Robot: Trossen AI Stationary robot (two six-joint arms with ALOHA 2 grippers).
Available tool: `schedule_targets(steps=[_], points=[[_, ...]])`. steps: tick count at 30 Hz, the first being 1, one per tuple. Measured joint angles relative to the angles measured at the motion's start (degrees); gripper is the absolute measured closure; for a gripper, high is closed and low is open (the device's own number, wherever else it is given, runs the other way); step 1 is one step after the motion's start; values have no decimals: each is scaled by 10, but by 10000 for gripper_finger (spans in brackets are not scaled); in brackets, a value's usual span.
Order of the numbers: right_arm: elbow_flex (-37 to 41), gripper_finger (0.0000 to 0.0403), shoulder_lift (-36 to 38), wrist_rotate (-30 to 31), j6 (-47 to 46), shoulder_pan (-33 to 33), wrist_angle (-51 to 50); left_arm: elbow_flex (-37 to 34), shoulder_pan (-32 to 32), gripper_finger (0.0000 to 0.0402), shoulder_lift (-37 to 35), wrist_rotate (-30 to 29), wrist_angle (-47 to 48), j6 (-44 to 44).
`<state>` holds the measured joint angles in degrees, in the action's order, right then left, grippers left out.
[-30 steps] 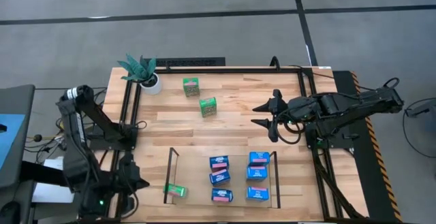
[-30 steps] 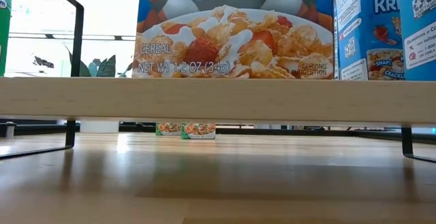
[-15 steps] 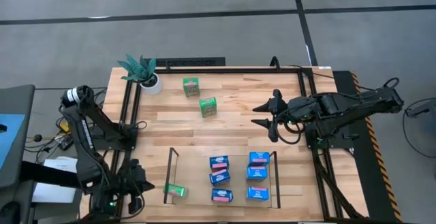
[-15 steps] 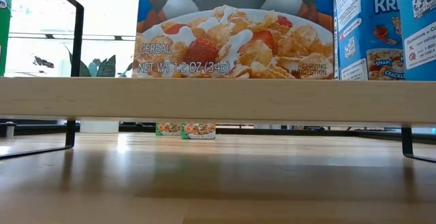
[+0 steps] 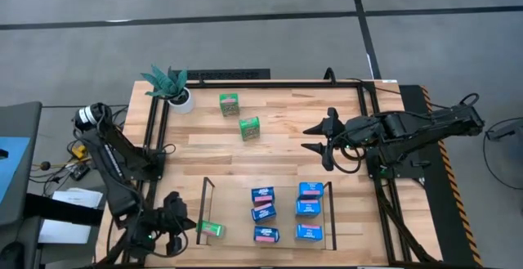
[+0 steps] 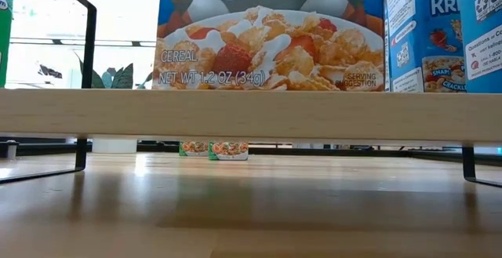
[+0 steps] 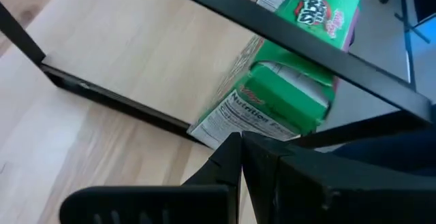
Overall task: Stack cereal on shelf
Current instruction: Put the bottom green cereal box on the shelf
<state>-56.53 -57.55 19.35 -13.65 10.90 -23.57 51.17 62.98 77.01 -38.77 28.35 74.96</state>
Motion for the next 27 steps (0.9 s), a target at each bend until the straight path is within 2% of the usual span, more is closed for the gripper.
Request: schedule_targets(steps=[14,27], points=[[0,179,0,0,0,0,-2,-3,-27,401,0,10,-52,-63],[0,179,0,0,0,0,1,-3,-27,401,0,4,-72,-73]])
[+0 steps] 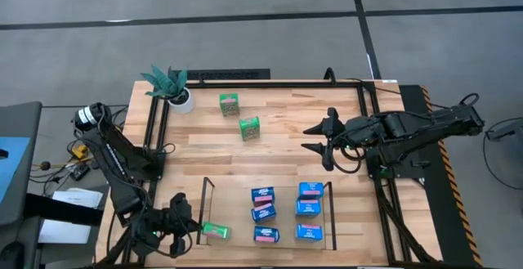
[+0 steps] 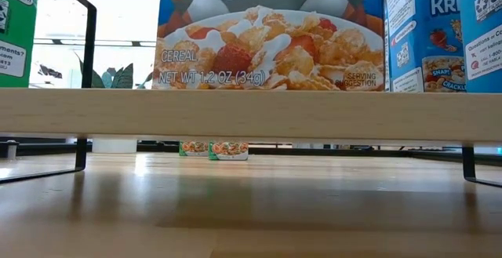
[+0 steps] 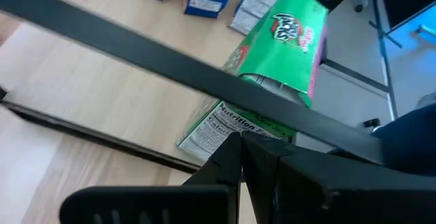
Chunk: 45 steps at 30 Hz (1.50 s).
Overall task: Stack cereal on shelf
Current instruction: Put the bottom green cereal box on the shelf, then put the bottom green cereal box on the shelf aligned with the other green cereal box
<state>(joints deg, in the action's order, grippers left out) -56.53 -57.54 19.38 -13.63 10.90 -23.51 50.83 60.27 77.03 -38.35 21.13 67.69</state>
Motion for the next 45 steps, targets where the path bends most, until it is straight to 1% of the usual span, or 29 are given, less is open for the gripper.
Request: schedule_targets(steps=[5,14,19,23,27,29,31,34,37,41,43,45], points=[[0,179,0,0,0,0,0,0,0,401,0,1,-19,-13],[0,179,0,0,0,0,0,0,-10,401,0,4,-20,-13],[0,179,0,0,0,0,0,0,-14,401,0,15,-48,-44],[0,179,-11,0,1,0,-3,0,-14,401,0,17,-54,-45],[-1,179,-29,0,2,0,0,0,-14,401,0,48,-50,-29],[0,179,-41,0,2,0,4,0,-14,401,-1,82,-44,-14],[0,179,-47,0,3,0,9,0,-14,401,-10,120,-12,15],[0,179,-47,0,6,-5,9,0,-13,401,-43,170,37,60],[0,179,-47,0,15,-13,8,0,-9,401,-95,201,79,86],[-1,179,-41,1,17,-22,10,0,0,396,-183,205,143,126],[-1,179,-42,0,18,-26,6,0,1,384,-230,205,178,151],[-1,179,-42,0,20,-29,7,0,0,367,-274,189,203,172]])
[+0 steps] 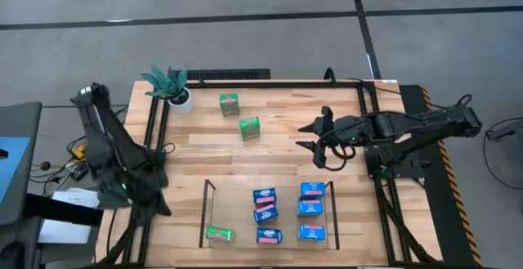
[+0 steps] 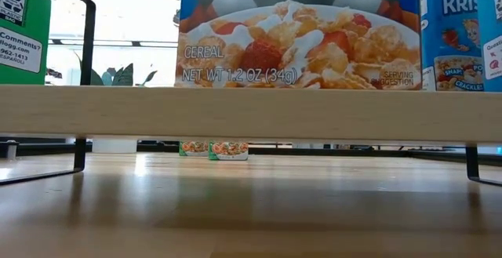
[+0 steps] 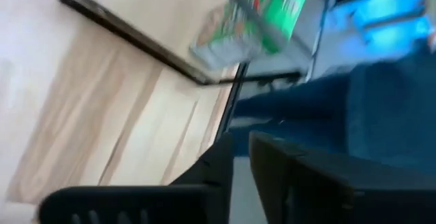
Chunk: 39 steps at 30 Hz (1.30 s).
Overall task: Stack cereal on shelf
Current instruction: Put the bottom green cereal box on the shelf aligned with the other green cereal box
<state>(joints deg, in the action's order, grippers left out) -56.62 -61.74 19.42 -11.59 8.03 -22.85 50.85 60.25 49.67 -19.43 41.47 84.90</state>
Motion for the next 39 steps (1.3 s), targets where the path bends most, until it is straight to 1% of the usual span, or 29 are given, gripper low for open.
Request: schedule_targets(steps=[2,4,6,9,10,12,15,19,23,25,27,28,29,31,34,36,39], points=[[0,179,-2,1,6,0,1,0,-5,345,-41,-36,12,3],[0,179,-3,1,14,0,-1,2,-13,324,-78,-101,10,-7],[0,176,-2,4,16,0,1,12,-23,303,-111,-164,9,-43],[0,165,-2,31,18,-3,-1,36,-40,276,-148,-267,-7,-144],[0,160,-2,36,20,-5,0,45,-46,267,-158,-300,-16,-186],[0,151,-2,38,29,-11,-1,65,-61,248,-172,-347,-38,-291],[0,137,-2,38,30,-19,-1,101,-84,217,-176,-389,-66,-435],[0,124,-2,37,30,-30,-7,151,-116,174,-157,-413,-67,-555],[0,111,-2,37,30,-41,-14,194,-158,139,-117,-418,-63,-627],[0,108,-2,37,30,-45,-17,213,-182,130,-93,-435,-63,-652],[0,106,-2,36,30,-49,-19,231,-206,128,-67,-451,-67,-655],[0,106,-2,36,30,-51,-20,241,-218,129,-55,-447,-66,-652],[0,106,-2,36,30,-53,-22,253,-230,131,-44,-429,-66,-651],[0,106,-2,32,30,-56,-23,283,-259,137,-19,-369,-68,-655],[0,106,-2,31,31,-60,-32,349,-333,148,48,-284,-53,-708],[0,106,-2,30,30,-64,-37,402,-398,155,99,-230,7,-727],[0,106,-2,30,30,-67,-44,481,-505,160,172,-111,125,-725]])
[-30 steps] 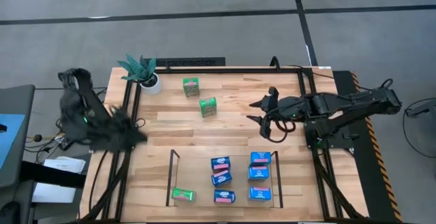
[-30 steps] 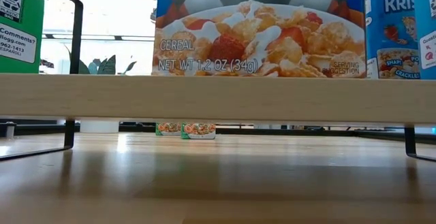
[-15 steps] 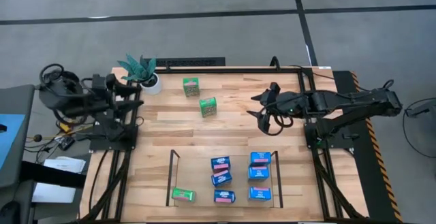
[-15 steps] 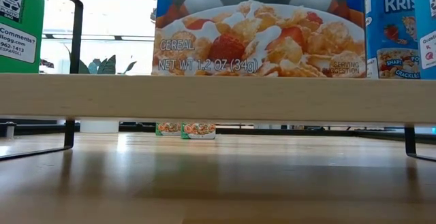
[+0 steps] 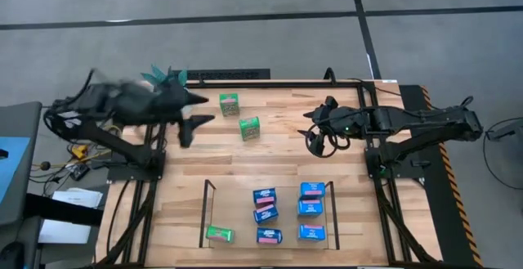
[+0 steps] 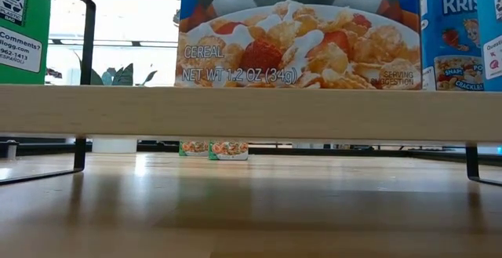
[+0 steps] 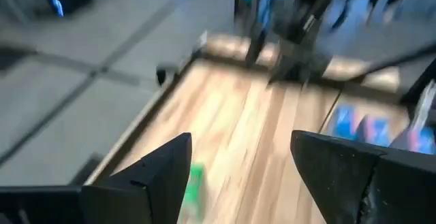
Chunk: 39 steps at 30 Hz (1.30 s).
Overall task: Stack cereal on shelf
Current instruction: Put the bottom green cereal box on the shelf aligned with the other green cereal box
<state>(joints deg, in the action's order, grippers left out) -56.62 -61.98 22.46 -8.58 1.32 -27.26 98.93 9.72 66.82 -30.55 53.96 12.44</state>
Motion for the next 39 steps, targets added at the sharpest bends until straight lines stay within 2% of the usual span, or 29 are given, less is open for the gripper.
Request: schedule_targets(steps=[4,6,8,10,13,18,25,31,39], points=[[0,106,0,0,0,0,-10,63,-125,161,83,185,119,-59],[0,106,0,0,0,0,-18,68,-167,160,122,267,136,-116],[0,106,0,0,0,0,-27,69,-194,154,154,330,152,-174],[0,106,0,0,0,0,-35,70,-218,142,183,366,158,-230],[0,106,0,1,0,0,-43,70,-244,117,237,360,180,-303],[0,106,0,1,0,0,-43,70,-285,79,319,344,194,-346],[0,106,0,1,0,0,-62,70,-324,74,402,349,187,-390],[0,106,0,1,0,0,-73,70,-346,76,420,383,146,-376],[0,106,0,1,-1,0,-73,57,-331,76,420,373,94,-364]])
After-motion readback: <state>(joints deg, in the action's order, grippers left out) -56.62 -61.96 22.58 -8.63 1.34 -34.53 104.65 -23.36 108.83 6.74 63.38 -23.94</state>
